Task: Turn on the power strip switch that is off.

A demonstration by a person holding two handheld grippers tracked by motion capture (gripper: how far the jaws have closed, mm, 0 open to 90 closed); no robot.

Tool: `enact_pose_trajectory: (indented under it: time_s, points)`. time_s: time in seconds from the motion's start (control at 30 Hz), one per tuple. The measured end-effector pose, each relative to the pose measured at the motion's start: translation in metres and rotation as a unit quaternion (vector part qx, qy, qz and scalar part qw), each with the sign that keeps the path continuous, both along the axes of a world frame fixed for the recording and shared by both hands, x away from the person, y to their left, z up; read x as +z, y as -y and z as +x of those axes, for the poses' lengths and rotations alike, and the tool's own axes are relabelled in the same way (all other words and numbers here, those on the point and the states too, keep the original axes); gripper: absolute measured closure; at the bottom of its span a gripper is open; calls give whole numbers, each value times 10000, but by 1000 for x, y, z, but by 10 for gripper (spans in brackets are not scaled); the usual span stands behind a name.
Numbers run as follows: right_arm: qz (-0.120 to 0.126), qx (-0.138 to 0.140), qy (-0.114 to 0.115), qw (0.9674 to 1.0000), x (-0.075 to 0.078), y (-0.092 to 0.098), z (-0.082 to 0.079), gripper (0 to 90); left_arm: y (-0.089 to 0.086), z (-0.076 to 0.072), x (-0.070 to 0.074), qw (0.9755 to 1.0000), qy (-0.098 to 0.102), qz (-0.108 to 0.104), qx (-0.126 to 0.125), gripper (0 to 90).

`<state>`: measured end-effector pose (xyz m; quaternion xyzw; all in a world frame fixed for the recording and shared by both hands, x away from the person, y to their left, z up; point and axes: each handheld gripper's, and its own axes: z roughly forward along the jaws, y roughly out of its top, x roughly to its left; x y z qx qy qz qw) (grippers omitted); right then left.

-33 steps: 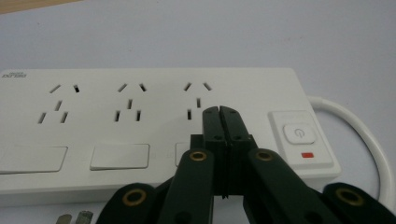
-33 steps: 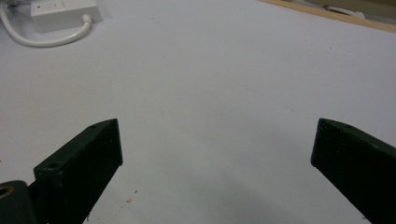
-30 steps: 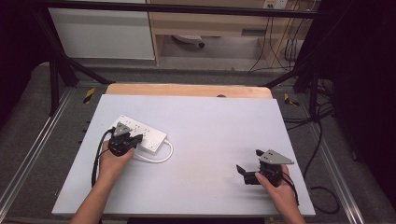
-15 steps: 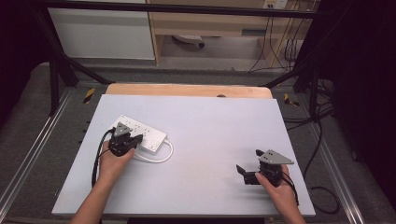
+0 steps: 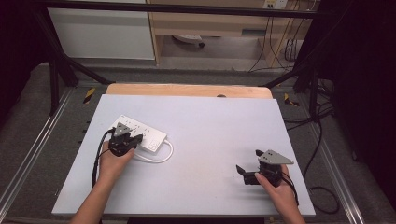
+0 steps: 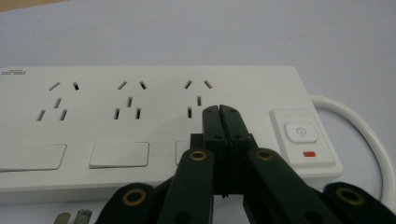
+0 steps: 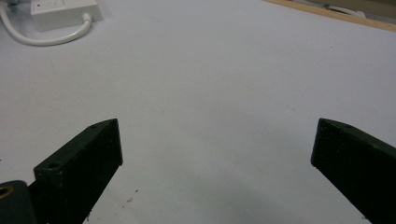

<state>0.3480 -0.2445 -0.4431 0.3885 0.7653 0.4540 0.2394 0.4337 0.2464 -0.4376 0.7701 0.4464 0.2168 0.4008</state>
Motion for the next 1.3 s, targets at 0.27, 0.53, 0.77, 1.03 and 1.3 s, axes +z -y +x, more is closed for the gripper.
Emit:
enact_pose_trajectory:
  time_s: [0.27, 0.53, 0.77, 1.03, 1.3]
  points:
    - [-10, -2, 0, 10000, 0, 0, 0, 25, 0, 0, 0, 10000, -13, 1, 36, 900]
    - [-14, -1, 1, 10000, 0, 0, 0, 25, 1, 0, 0, 10000, -20, 19, 51, 900]
    - [-20, -2, 1, 10000, 0, 0, 0, 25, 1, -1, 0, 10000, -35, 23, 54, 900]
    - [-20, 4, 0, 10000, 0, 0, 0, 25, 1, -1, 1, 10000, -42, 31, 74, 900]
    - [-24, 3, -3, 10000, 0, 0, 0, 25, 1, -1, 0, 9999, -27, -5, 110, 900]
